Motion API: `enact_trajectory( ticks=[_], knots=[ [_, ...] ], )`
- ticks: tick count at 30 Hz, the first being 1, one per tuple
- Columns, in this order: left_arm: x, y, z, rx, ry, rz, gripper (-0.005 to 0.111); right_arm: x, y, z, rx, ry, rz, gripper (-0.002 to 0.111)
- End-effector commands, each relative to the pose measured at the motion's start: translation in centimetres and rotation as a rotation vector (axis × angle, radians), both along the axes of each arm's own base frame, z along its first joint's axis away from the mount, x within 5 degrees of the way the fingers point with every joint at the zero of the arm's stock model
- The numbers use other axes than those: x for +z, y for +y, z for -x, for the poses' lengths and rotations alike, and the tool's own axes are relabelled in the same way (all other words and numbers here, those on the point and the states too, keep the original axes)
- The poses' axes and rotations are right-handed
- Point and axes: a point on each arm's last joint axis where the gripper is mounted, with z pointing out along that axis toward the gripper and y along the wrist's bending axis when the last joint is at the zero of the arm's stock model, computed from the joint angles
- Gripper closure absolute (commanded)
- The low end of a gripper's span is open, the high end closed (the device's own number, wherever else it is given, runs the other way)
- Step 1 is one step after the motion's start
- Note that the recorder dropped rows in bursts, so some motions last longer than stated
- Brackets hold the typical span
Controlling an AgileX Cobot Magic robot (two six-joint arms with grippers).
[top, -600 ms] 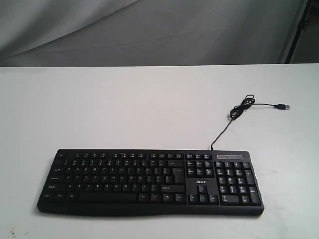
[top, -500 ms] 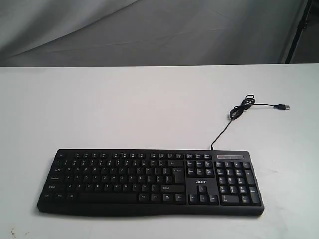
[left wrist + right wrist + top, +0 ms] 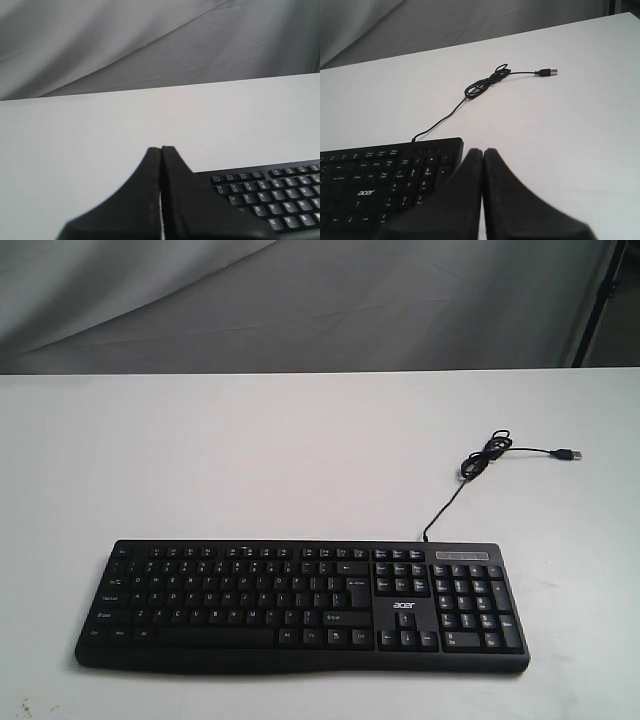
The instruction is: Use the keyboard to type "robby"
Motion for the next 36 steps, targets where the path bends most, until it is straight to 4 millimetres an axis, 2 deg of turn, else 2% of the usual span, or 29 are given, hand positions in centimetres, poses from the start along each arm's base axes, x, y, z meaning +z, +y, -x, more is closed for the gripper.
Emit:
enact_trajectory(
  ticks=[1, 3, 10, 13, 16, 18, 20, 22, 23, 24, 25, 29, 32, 34, 36],
  knots=[
    [-0.1, 0.0, 0.0, -0.006, -0.007, -0.001, 0.107, -0.2, -0.1, 0.0, -0.006, 0.010, 0.006, 0.108],
    [-0.1, 0.0, 0.0, -0.006, -0.007, -0.001, 0.107, 1.4, 0.0, 0.1, -0.001, -0.001, 0.005, 0.108],
    [-0.1, 0.0, 0.0, -0.006, -0.007, -0.001, 0.107, 12.4, -0.2, -0.7, 0.003, -0.125, 0.105, 0.108],
    [-0.1, 0.0, 0.0, -0.006, -0.007, -0.001, 0.107, 15.7, 0.1, -1.9, 0.033, -0.135, 0.105, 0.108],
    [-0.1, 0.0, 0.0, -0.006, -0.007, -0.001, 0.107, 16.5, 0.7, -3.9, 0.090, -0.079, 0.107, 0.108],
    [-0.1, 0.0, 0.0, -0.006, -0.007, -0.001, 0.107, 16.0, 1.4, -5.1, 0.139, -0.033, 0.105, 0.108],
    [-0.1, 0.0, 0.0, -0.006, -0.007, -0.001, 0.107, 14.9, 2.9, -6.7, 0.232, 0.061, 0.088, 0.108],
    [-0.1, 0.0, 0.0, -0.006, -0.007, -0.001, 0.107, 13.7, 5.0, -7.8, 0.344, 0.153, 0.091, 0.108],
    [-0.1, 0.0, 0.0, -0.006, -0.007, -0.001, 0.107, 13.0, 6.9, -8.4, 0.438, 0.193, 0.111, 0.108],
    [-0.1, 0.0, 0.0, -0.006, -0.007, -0.001, 0.107, 12.7, 7.9, -8.7, 0.484, 0.209, 0.126, 0.108],
    [-0.1, 0.0, 0.0, -0.006, -0.007, -0.001, 0.107, 12.6, 10.2, -9.5, 0.570, 0.222, 0.163, 0.108],
    [-0.1, 0.0, 0.0, -0.006, -0.007, -0.001, 0.107, 12.7, 17.7, -11.9, 0.713, 0.340, 0.151, 0.108],
    [-0.1, 0.0, 0.0, -0.006, -0.007, -0.001, 0.107, 11.5, 23.4, -13.9, 0.838, 0.452, 0.264, 0.108],
    [-0.1, 0.0, 0.0, -0.006, -0.007, -0.001, 0.107, 11.1, 26.6, -14.7, 0.975, 0.532, 0.281, 0.108],
    [-0.1, 0.0, 0.0, -0.006, -0.007, -0.001, 0.107, 10.8, 28.5, -15.6, 1.037, 0.542, 0.264, 0.108]
  ],
)
